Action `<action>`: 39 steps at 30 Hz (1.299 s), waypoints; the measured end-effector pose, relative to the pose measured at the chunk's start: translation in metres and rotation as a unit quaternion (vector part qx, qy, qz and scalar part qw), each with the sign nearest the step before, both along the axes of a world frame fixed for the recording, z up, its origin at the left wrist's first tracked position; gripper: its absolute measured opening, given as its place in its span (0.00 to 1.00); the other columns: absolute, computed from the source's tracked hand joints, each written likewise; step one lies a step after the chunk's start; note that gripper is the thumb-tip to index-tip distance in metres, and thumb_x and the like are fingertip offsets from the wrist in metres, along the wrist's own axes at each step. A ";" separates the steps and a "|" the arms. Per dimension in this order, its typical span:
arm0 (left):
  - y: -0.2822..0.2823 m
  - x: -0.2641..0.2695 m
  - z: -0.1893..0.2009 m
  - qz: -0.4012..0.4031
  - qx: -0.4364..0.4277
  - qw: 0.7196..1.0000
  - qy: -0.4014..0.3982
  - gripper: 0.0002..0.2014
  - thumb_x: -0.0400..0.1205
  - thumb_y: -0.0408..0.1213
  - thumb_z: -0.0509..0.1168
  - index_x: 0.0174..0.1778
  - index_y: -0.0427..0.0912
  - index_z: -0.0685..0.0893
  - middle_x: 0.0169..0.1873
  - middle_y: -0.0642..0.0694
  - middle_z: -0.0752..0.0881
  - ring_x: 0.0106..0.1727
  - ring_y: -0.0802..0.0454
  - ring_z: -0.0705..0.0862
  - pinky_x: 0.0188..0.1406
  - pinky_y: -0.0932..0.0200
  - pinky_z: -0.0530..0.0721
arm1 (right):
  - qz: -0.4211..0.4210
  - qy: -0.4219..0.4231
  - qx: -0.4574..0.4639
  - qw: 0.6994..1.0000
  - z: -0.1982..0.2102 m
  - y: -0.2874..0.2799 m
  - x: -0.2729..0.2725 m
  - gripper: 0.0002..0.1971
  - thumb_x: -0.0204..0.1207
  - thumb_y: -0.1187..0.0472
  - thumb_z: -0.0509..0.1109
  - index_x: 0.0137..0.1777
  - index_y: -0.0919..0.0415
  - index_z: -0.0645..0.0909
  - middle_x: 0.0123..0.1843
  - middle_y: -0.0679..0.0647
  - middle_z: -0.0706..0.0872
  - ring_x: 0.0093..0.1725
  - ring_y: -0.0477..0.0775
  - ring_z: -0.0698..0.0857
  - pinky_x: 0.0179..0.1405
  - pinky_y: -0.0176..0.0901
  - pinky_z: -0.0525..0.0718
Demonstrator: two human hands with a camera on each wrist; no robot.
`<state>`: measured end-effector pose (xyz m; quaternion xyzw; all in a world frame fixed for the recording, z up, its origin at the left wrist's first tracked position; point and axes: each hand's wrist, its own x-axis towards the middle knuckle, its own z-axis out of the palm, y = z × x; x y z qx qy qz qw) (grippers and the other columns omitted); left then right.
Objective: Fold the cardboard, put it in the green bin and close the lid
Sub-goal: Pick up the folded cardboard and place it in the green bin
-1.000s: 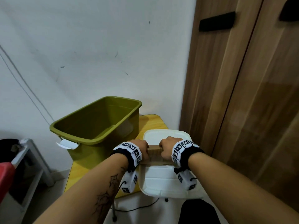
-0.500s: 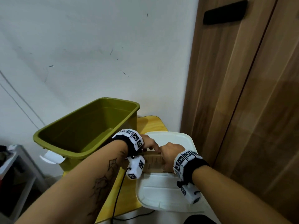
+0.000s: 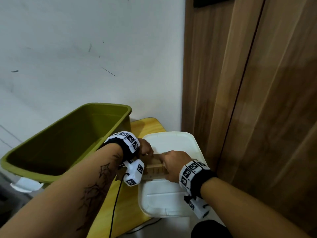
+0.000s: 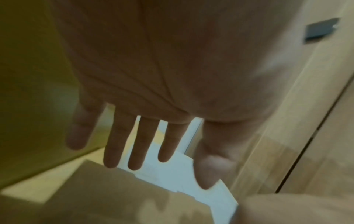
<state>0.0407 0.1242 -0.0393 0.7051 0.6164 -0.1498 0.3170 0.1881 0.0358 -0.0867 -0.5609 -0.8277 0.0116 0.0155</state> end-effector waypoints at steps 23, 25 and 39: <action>-0.071 -0.054 0.052 0.205 0.263 0.841 -0.426 0.44 0.76 0.56 0.70 0.84 0.42 0.60 0.75 0.41 0.77 0.74 0.41 0.77 0.76 0.42 0.74 | -0.212 0.548 0.082 0.805 0.148 0.008 -0.007 0.16 0.62 0.56 0.85 0.50 0.56 0.91 0.42 0.47 0.93 0.44 0.50 0.92 0.51 0.41 0.87; -0.075 -0.055 0.053 0.193 0.219 0.821 -0.490 0.42 0.75 0.49 0.74 0.82 0.40 0.64 0.74 0.42 0.79 0.70 0.45 0.81 0.71 0.47 0.80 | -0.170 0.622 0.057 0.763 0.163 0.008 -0.022 0.14 0.62 0.62 0.86 0.48 0.57 0.91 0.42 0.49 0.95 0.44 0.51 0.93 0.52 0.50 0.91; -0.108 -0.178 0.106 0.314 0.181 0.765 -0.532 0.26 0.66 0.48 0.84 0.52 0.31 0.90 0.43 0.35 0.94 0.41 0.39 0.93 0.44 0.48 0.91 | -0.129 0.675 -0.172 0.706 0.154 0.012 -0.143 0.33 0.54 0.43 0.85 0.59 0.57 0.86 0.49 0.56 0.94 0.46 0.60 0.94 0.51 0.60 0.91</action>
